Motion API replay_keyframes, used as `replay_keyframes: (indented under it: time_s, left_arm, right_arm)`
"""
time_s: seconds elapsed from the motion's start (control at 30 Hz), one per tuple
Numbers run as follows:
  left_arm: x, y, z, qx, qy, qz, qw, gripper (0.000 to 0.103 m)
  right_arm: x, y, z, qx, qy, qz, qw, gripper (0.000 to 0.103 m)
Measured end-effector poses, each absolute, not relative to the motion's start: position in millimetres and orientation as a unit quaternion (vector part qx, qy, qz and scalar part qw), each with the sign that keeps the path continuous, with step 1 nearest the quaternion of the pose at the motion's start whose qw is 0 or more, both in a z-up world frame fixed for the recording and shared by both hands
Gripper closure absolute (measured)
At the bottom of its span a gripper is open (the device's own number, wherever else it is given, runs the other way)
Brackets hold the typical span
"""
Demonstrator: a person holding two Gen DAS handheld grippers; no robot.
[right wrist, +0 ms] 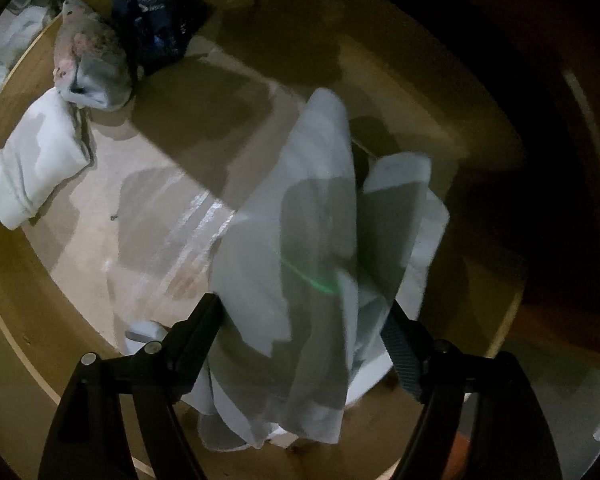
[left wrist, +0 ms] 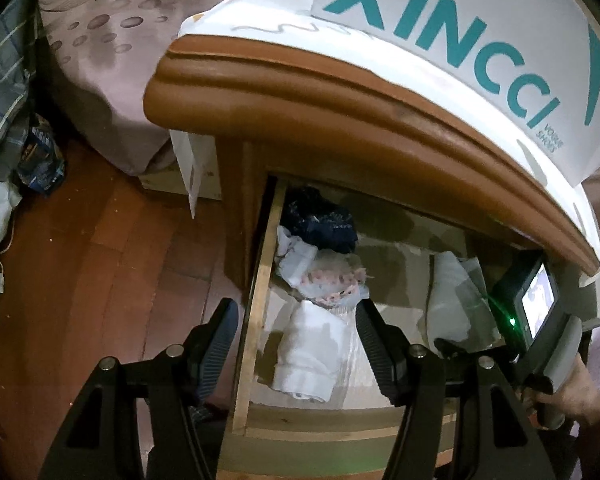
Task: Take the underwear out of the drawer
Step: 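Lift the pale garment out with the right gripper while the left gripper reaches into the drawer, then grasp the white folded cloth with the left gripper while the right gripper holds the pale garment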
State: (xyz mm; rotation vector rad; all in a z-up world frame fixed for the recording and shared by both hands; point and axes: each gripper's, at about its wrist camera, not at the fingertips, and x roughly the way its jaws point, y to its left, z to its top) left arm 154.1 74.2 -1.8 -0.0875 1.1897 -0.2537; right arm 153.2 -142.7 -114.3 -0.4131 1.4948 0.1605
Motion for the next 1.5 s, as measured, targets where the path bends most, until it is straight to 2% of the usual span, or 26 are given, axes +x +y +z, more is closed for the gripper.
replay_keyframes:
  time_s: [0.07,0.1,0.23,0.37,0.73,0.9,1.17,1.3,1.5]
  left_arm:
    - [155,73,-5,-0.044,0.562,-0.119,0.817,0.04]
    - [156,73,-8,-0.046,0.565,-0.119,0.815,0.04]
    - [157,70,-11,-0.044,0.574,-0.124,0.809,0.04]
    - [155,63,-15,-0.035,0.581,-0.133,0.802,0.04]
    - [154,38,-42,-0.001,0.611,-0.155,0.776,0.04]
    - [156,31,-53,0.003,0.625,-0.152,0.766,0.04]
    - [158,23,-73,0.006,0.656,-0.138,0.742,0.04]
    - [156,18,-82,0.028,0.664,-0.124,0.737,0.04]
    - [154,1,-95,0.034,0.681,-0.134,0.72,0.04]
  right_arm:
    - [154,-146,-116,-0.185,0.683,0.079,0.702,0.033]
    - [154,-144,-116,-0.18,0.685,0.09,0.7,0.039]
    - [151,-139,-114,-0.173,0.689,0.121,0.693,0.07]
    - [147,-134,-104,-0.176,0.683,0.128,0.697,0.08]
    - [87,-149,-48,-0.118,0.64,0.105,0.752,0.084]
    - [67,-186,-12,-0.02,0.587,0.076,0.806,0.085]
    - [41,-223,15,0.139,0.481,0.028,0.865,0.085]
    - [36,-232,31,0.157,0.438,0.025,0.885,0.085]
    - [39,-235,39,0.176,0.424,0.035,0.888,0.085]
